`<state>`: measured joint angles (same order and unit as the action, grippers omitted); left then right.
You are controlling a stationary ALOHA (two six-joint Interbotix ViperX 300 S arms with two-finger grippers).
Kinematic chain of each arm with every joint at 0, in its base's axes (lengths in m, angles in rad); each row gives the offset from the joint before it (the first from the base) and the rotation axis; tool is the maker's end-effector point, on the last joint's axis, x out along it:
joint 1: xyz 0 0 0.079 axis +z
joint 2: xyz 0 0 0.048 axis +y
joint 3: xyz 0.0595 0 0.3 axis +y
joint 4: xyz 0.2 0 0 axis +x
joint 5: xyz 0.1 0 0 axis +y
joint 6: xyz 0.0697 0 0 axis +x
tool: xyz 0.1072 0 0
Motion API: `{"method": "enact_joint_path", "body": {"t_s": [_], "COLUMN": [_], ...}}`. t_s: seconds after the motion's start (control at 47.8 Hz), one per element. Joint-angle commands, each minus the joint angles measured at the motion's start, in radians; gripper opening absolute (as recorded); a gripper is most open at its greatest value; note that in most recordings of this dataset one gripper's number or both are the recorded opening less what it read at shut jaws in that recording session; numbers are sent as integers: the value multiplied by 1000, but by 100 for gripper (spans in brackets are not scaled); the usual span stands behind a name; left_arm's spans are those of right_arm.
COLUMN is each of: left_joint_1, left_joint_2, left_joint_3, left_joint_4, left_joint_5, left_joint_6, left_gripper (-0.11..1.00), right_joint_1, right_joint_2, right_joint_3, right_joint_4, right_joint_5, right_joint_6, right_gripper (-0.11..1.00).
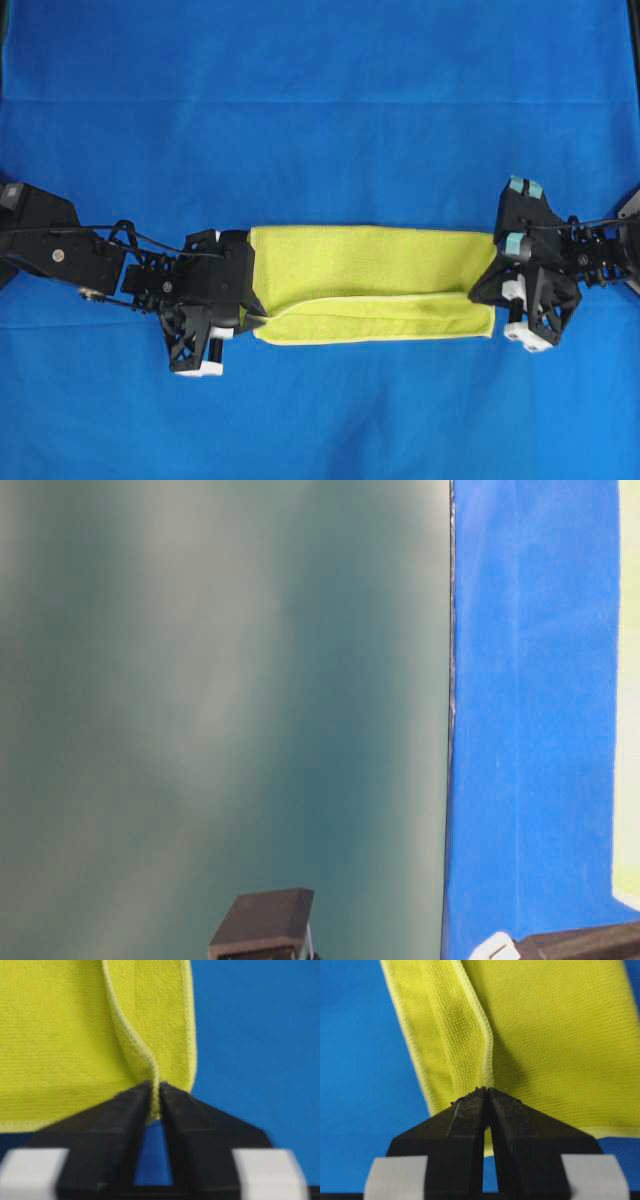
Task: Fold the yellow towel.
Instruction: 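Release the folded edge and move both grippers to the towel's left end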
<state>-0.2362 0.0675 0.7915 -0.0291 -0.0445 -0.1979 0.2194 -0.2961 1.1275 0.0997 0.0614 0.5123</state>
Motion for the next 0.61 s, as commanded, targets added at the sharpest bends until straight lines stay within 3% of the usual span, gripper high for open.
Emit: {"method": "enact_joint_path", "body": {"t_s": [0.0,0.126,0.188,0.335,0.481,0.586], "left_joint_1": [-26,-72,-91,-103,-109,-83], "left_joint_2": [-20,-37,-49,-77,-98,-114], "left_joint_3": [-26,-38,-38,-28,-26,-26], "left_joint_4": [0,-2,-2,-2,-2,0], "left_joint_5": [-8,-5,-5,-5,-5,-5], "left_joint_6": [-2,-2,-2,-2,2,11], "left_gripper": [25,46,51,49,49,49], "right_joint_1": [31,100,124,129,129,123], "right_joint_2": [-6,-6,-8,-18,-51,-92], "right_joint_3": [-17,-20,-18,-14,-5,6], "right_joint_4": [20,41,49,55,49,18], "right_joint_5": [-9,-11,-21,-32,-25,-25], "right_joint_6": [2,2,2,0,-9,-14], "right_gripper": [11,51,63,50,52,52]}}
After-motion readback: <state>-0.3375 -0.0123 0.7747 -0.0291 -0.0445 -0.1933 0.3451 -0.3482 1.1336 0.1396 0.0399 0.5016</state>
